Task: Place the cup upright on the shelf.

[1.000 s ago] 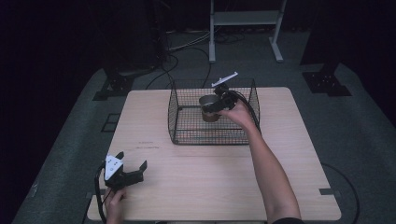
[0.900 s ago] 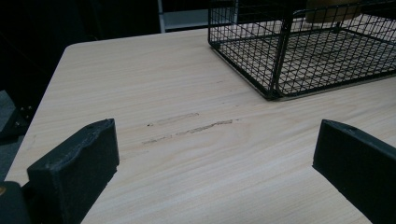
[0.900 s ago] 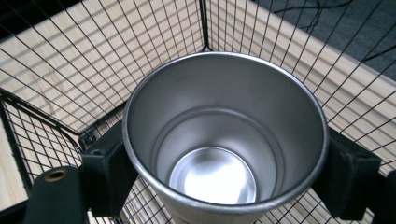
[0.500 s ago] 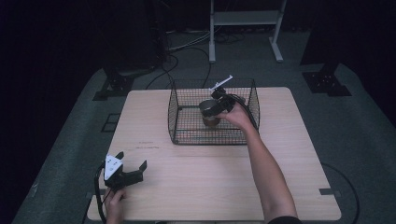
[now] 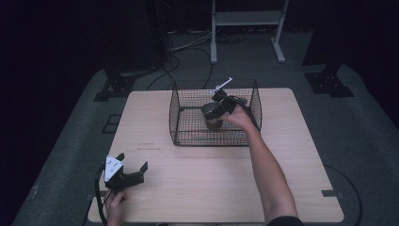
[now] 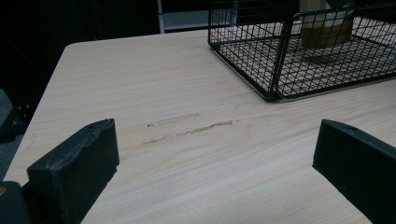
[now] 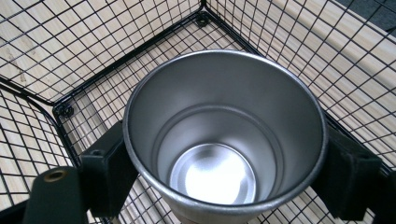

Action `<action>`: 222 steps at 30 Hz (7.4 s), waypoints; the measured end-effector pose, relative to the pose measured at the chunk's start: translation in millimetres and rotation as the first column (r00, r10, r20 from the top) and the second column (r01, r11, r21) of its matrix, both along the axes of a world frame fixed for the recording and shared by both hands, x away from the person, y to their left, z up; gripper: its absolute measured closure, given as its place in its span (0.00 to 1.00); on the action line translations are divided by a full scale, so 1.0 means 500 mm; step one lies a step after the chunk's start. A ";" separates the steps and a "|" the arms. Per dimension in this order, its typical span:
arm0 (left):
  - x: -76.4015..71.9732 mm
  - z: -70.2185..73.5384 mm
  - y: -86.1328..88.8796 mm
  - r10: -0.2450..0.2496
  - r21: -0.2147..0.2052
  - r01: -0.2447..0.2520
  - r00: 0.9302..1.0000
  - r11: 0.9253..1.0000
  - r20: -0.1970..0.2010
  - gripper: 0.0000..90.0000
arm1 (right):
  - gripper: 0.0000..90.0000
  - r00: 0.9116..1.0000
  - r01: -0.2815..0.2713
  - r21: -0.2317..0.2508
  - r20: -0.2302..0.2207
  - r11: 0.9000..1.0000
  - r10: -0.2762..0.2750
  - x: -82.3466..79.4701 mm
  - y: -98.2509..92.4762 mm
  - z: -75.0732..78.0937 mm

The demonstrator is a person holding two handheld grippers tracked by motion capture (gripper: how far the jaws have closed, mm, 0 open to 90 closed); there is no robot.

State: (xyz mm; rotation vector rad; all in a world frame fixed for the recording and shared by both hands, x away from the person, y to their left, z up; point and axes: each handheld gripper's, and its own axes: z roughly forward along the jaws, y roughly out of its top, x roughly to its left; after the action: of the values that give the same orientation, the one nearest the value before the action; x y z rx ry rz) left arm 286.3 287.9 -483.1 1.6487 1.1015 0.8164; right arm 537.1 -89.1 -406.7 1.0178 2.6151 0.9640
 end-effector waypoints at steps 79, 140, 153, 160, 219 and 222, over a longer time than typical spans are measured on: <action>-0.001 0.000 0.000 -0.003 -0.002 0.003 1.000 1.000 -0.003 0.00 | 0.12 1.000 0.014 -0.011 0.007 1.000 -0.013 -0.025 -0.031 0.039; -0.001 -0.001 -0.002 -0.011 0.008 0.011 1.000 1.000 0.000 0.00 | 0.15 0.995 -0.081 0.187 0.078 0.979 0.068 -0.218 -0.199 0.100; -0.001 -0.001 -0.002 -0.010 0.009 0.010 1.000 1.000 -0.003 0.00 | 0.15 0.994 -0.090 0.206 0.081 0.974 0.075 -0.266 -0.241 0.079; -0.001 -0.001 -0.002 -0.010 0.009 0.010 1.000 1.000 -0.002 0.00 | 0.15 0.993 -0.097 0.221 0.090 0.970 0.079 -0.291 -0.258 0.073; -0.002 -0.001 -0.008 -0.006 0.026 0.006 1.000 1.000 0.000 0.00 | 0.16 0.998 -0.033 0.282 0.056 0.959 0.018 -0.471 -0.396 -0.062; -0.002 -0.001 -0.008 -0.006 0.029 0.006 1.000 1.000 0.001 0.00 | 0.16 0.999 -0.026 0.288 0.045 0.957 0.014 -0.483 -0.400 -0.075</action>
State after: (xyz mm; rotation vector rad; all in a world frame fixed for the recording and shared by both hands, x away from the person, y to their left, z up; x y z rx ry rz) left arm 285.0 283.8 -483.6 1.6743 1.0887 0.8328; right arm 295.8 -289.0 -444.4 1.0184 2.5028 1.3886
